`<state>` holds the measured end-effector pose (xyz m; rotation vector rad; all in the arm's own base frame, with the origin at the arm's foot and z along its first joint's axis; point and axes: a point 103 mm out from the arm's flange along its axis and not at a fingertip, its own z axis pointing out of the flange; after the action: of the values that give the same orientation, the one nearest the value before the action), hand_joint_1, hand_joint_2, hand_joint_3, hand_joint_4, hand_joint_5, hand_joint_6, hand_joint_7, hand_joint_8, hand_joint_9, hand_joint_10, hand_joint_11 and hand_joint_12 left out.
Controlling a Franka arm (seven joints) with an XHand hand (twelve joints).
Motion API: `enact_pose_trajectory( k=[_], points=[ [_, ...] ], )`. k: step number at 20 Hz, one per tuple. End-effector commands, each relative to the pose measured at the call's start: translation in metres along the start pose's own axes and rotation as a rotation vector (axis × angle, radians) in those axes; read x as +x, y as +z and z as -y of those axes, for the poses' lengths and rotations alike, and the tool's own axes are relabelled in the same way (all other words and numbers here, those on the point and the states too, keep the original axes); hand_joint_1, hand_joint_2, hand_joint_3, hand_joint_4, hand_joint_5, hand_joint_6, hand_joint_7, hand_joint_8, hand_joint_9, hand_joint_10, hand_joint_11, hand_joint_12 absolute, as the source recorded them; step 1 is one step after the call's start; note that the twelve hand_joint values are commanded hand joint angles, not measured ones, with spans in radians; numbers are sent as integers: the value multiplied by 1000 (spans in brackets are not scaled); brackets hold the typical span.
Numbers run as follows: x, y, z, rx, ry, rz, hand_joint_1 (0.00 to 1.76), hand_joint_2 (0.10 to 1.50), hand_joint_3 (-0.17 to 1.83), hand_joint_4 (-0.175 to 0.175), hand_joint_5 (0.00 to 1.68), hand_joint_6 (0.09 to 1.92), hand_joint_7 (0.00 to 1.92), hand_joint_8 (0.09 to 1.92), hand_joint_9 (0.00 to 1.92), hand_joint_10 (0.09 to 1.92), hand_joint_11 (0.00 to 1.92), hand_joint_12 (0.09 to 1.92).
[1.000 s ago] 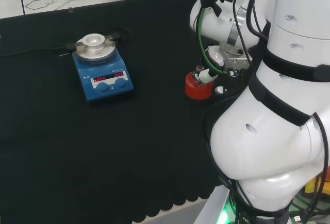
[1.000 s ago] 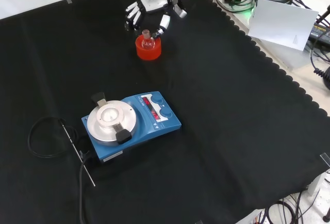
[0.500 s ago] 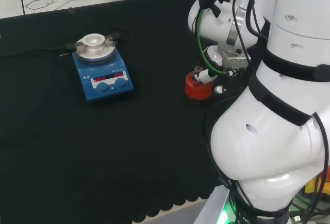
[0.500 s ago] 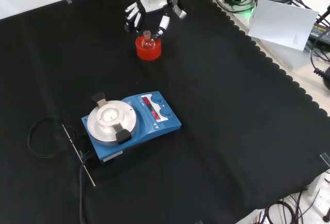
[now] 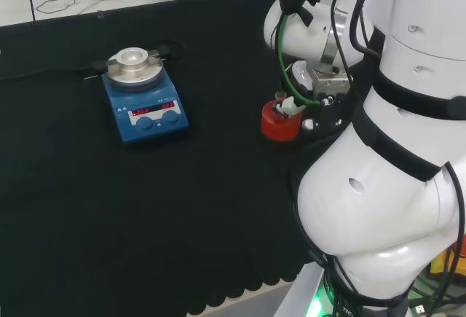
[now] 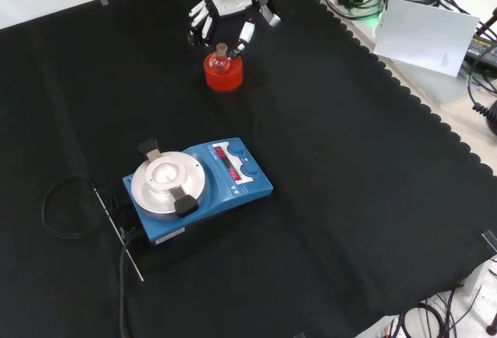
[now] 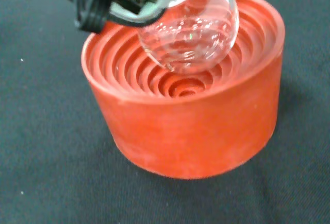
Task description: Pick up the round-bottom flask.
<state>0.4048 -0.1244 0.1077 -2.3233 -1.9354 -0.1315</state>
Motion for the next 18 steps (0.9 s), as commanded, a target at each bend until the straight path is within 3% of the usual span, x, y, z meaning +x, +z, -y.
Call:
enact_pose_trajectory(
  k=[1, 8, 18],
  points=[
    [2, -13, 2, 5, -3, -9, 1105, 692, 741, 75, 1112, 991, 539, 666, 779, 549, 426, 1300],
    [31, -78, 3, 24, 0, -3, 1112, 679, 766, 52, 1116, 998, 541, 666, 781, 546, 433, 1298],
    [71, -122, 0, 64, -3, 4, 1116, 663, 791, 47, 1123, 998, 541, 664, 782, 544, 439, 1297]
  ],
)
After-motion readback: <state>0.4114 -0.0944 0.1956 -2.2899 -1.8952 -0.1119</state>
